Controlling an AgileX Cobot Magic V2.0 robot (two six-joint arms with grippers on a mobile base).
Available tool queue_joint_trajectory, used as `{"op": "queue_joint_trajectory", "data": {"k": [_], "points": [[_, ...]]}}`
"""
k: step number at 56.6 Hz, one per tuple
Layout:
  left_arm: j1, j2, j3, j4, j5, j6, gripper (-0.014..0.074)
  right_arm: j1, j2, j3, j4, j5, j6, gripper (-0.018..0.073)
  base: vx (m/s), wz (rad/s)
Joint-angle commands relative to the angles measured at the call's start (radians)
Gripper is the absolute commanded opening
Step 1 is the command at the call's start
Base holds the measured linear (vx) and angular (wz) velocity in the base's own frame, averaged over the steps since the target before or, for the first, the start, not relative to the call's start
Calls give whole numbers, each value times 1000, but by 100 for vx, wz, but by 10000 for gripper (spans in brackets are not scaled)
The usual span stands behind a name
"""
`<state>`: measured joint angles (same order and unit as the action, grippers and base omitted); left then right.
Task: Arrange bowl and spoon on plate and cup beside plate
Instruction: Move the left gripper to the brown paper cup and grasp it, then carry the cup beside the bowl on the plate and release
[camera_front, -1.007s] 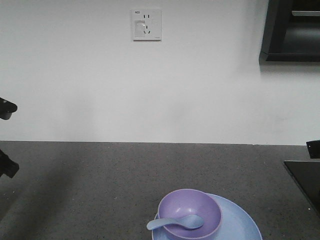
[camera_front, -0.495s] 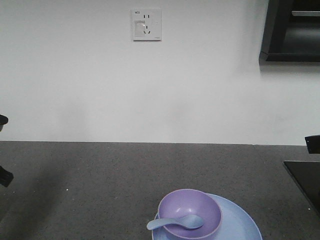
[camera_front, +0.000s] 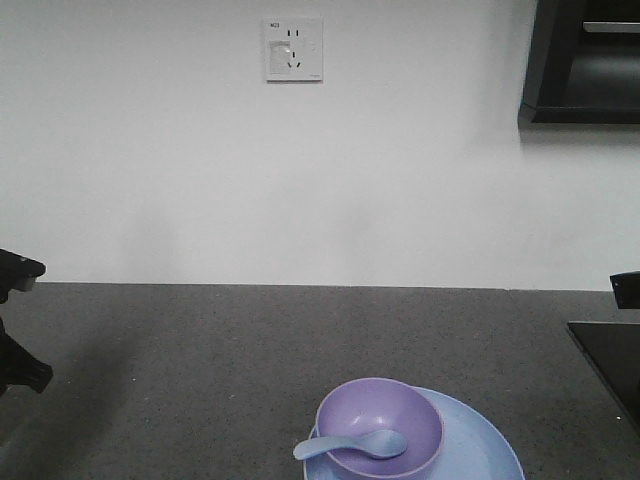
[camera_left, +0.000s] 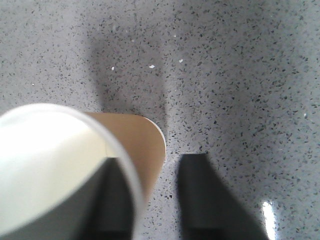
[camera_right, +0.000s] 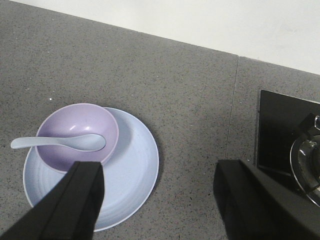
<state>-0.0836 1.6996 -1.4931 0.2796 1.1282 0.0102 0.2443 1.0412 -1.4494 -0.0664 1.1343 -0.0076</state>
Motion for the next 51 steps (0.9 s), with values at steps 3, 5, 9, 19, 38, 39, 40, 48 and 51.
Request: {"op": "queue_joint_trajectory", "data": {"k": [3,5,9,19,38,39,40,48,51], "points": [[-1,-40,-26,16,-32,-10,-10,-2,-12,-31,-16,-67,-14,514,0,0],[-1,-40,-26,16,-33,-10,-9,-2,-12,-31,-16,-67,-14,514,0,0],[-1,-42,-31,16,-31,-16,-8,-2,-13,-31,-16,-65,-14,512,0,0],[-27,-96,-78,-30,-19,-3,-6,-2,-15,-31,-19,-53,-14,500,0,0],[-248,-127,-270,-189,-6,138,-6,-2,-18,-31,-19,-32,-14,487,0,0],[-261,-125,-274,-191,-4,138,-6,-2,-18,-31,-19,-32,-14,487,0,0],[-279,-122,-276,-193,-2,138,-6,-2,-18,-31,-19,-32,-14,487,0,0],[-386,-90,-281,-193,1,138,-6,-2,-18,-31,-26,-30,-14,487,0,0],[-423,-75,-281,-193,-3,139,-6,-2,-18,-31,-31,-28,-14,487,0,0]]}}
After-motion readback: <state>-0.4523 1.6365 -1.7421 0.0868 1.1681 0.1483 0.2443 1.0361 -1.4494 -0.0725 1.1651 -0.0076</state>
